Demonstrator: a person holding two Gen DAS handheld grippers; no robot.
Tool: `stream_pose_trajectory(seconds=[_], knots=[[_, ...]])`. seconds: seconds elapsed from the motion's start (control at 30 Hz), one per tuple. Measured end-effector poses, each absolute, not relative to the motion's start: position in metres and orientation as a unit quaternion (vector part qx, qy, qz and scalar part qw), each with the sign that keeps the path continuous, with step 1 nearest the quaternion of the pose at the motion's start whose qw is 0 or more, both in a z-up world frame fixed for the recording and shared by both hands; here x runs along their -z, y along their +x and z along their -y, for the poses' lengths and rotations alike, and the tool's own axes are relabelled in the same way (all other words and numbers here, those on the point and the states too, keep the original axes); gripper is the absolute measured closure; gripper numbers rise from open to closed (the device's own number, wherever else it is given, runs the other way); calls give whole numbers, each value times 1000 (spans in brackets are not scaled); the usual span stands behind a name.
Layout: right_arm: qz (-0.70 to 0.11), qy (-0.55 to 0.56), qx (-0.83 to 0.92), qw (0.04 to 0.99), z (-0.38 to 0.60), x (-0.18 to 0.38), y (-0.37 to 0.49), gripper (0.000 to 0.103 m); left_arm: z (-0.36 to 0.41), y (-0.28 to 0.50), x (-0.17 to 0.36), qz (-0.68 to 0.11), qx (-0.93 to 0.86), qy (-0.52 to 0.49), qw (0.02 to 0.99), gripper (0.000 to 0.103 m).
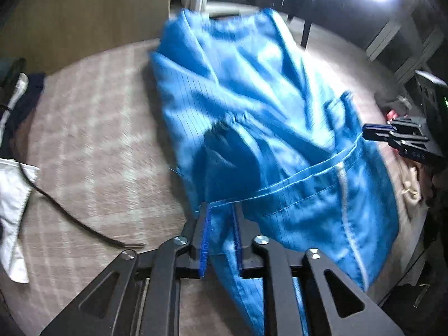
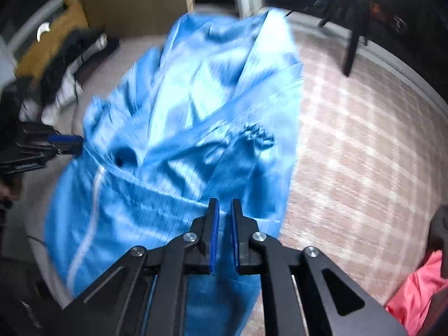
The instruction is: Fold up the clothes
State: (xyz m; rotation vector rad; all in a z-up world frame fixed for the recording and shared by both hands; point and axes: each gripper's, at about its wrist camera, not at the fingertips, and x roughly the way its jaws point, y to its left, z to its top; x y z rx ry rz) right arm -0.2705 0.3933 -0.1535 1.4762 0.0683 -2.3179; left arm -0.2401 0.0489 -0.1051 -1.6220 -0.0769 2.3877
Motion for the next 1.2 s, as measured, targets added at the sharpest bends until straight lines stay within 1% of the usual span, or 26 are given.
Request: stream_pose_trajectory(seconds=[0.03,0.07,0.1,0.13,0.2,0.27,0.33,0.37,0.43,0.47,0.53,0.57,0.6,0.67,0.7,0.83,0.93,1.07,1.2], knots=[[-18,516,832,203,-396,144,-263,94,-47,-234,100,25,-824,-551,132,74],[-12,505,837,212,-399,135,-255,94,-48,-229,98,24,-824,-548,142,73],[-6,493,842,220,-402,126,-247,93,-49,-223,97,22,-824,-546,152,70],[16,490,839,237,-406,124,-240,93,-51,-220,99,21,-822,-546,161,67],[65,502,821,263,-411,135,-237,89,-54,-227,120,21,-802,-574,163,67],[63,538,806,239,-409,155,-244,89,-52,-236,138,27,-781,-604,153,67],[56,577,788,208,-406,176,-253,89,-42,-240,129,40,-782,-603,153,68],[68,578,787,204,-410,171,-254,89,-36,-241,114,37,-788,-595,151,68],[87,558,799,206,-420,143,-251,89,-19,-244,76,30,-806,-572,151,68],[78,540,813,203,-425,121,-247,89,-9,-248,58,31,-813,-562,151,67],[43,507,840,189,-433,77,-243,86,12,-261,20,23,-831,-539,138,66],[24,492,851,181,-435,57,-244,78,19,-270,5,15,-839,-529,127,65],[5,478,861,175,-436,41,-249,70,23,-279,-4,12,-843,-523,124,62],[-37,453,876,162,-435,17,-262,63,36,-299,-15,13,-852,-510,122,60],[-51,448,878,159,-433,15,-273,63,39,-308,-16,14,-855,-503,122,59],[-94,444,878,148,-425,25,-323,63,8,-363,16,0,-849,-511,133,57],[-98,464,866,155,-418,54,-366,63,-11,-400,47,-16,-839,-527,138,50],[-95,484,854,165,-408,91,-424,57,-30,-446,85,-36,-825,-547,139,50],[-124,492,843,177,-395,123,-469,56,-37,-480,116,-48,-815,-560,139,50]])
